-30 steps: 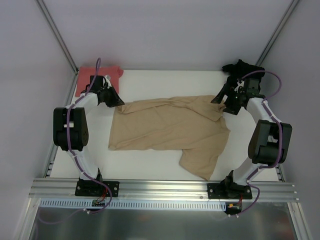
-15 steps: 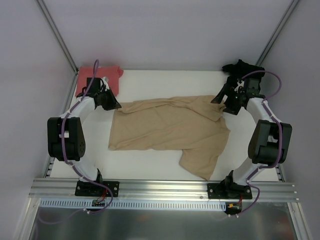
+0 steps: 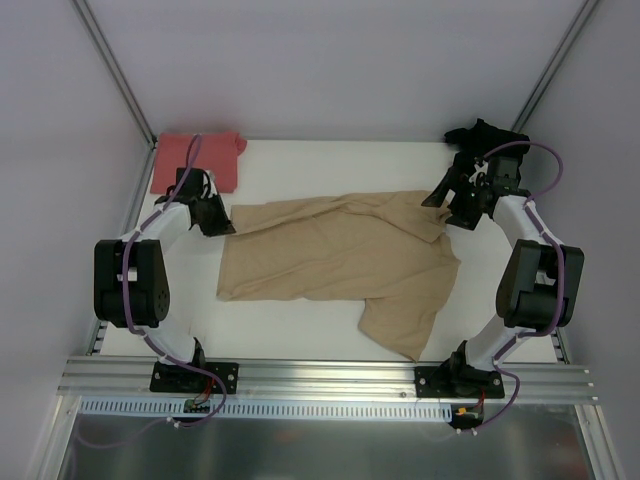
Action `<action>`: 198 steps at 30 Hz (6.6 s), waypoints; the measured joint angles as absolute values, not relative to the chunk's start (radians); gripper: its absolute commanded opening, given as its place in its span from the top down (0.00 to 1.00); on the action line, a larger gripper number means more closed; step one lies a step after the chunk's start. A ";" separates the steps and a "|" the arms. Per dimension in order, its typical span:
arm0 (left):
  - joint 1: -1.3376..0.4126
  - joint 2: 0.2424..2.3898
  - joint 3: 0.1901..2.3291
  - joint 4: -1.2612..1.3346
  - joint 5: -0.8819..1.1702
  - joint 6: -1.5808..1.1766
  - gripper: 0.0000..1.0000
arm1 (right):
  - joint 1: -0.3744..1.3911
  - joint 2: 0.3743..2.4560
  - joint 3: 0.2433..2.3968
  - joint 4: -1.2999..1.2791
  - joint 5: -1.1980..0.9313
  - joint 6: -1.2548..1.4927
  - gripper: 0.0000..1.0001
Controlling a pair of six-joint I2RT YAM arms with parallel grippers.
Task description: Fold and stack the t-shirts
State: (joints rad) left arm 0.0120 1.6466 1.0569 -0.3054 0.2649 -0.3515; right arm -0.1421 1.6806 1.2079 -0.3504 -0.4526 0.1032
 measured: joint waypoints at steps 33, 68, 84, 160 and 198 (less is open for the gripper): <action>-0.069 1.090 0.700 -0.007 0.169 -0.518 0.01 | -0.115 1.881 1.356 -0.326 -0.536 0.156 0.09; -0.257 0.899 0.536 -0.049 0.315 -0.514 0.01 | 0.077 2.205 1.715 -0.358 -0.565 0.205 0.38; -0.257 0.874 0.536 -0.091 0.315 -0.510 0.01 | 0.078 2.232 1.715 -0.402 -0.538 0.197 0.34; -0.257 0.809 0.508 -0.112 0.336 -0.506 0.01 | 0.222 1.825 1.259 -0.459 -0.439 0.153 0.76; -0.257 0.765 0.508 -0.120 0.340 -0.509 0.01 | 0.154 1.969 1.433 -0.515 -0.284 0.097 0.01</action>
